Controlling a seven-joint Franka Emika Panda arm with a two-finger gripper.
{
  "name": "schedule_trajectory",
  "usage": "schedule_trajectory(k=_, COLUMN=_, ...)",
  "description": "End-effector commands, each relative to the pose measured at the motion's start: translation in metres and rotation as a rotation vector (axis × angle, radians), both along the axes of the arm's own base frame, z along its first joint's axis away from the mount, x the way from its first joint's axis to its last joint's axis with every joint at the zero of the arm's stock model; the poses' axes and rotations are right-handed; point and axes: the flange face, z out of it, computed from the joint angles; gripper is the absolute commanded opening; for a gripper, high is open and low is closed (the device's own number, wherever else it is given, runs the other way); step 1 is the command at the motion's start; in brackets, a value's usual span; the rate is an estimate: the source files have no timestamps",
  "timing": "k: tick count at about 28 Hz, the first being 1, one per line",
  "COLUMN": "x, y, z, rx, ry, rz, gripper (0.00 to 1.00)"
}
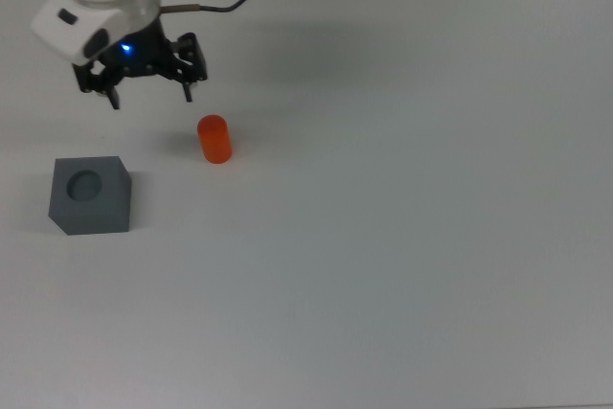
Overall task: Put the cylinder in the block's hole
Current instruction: 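Lower the open gripper over the orange cylinder and close on it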
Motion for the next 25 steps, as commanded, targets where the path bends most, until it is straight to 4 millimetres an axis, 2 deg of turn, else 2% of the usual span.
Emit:
schedule_trajectory(k=1, x=-0.021, y=0.022, z=-0.017, rx=0.019, ry=-0.014, rz=0.033, gripper=1.0)
schedule_trajectory(k=4, x=-0.022, y=0.041, z=-0.036, rx=0.017, ry=-0.004, rz=0.069, gripper=1.0)
schedule_trajectory(k=9, x=-0.022, y=0.052, z=-0.056, rx=0.009, ry=0.028, rz=0.094, gripper=1.0)
schedule_trajectory(k=13, x=-0.021, y=0.052, z=-0.065, rx=-0.01, ry=0.048, rz=0.106, gripper=1.0)
schedule_trajectory(k=14, x=-0.02, y=0.052, z=-0.074, rx=-0.022, ry=0.064, rz=0.113, gripper=1.0)
schedule_trajectory(k=25, x=-0.004, y=0.056, z=-0.121, rx=-0.057, ry=0.132, rz=0.143, gripper=1.0)
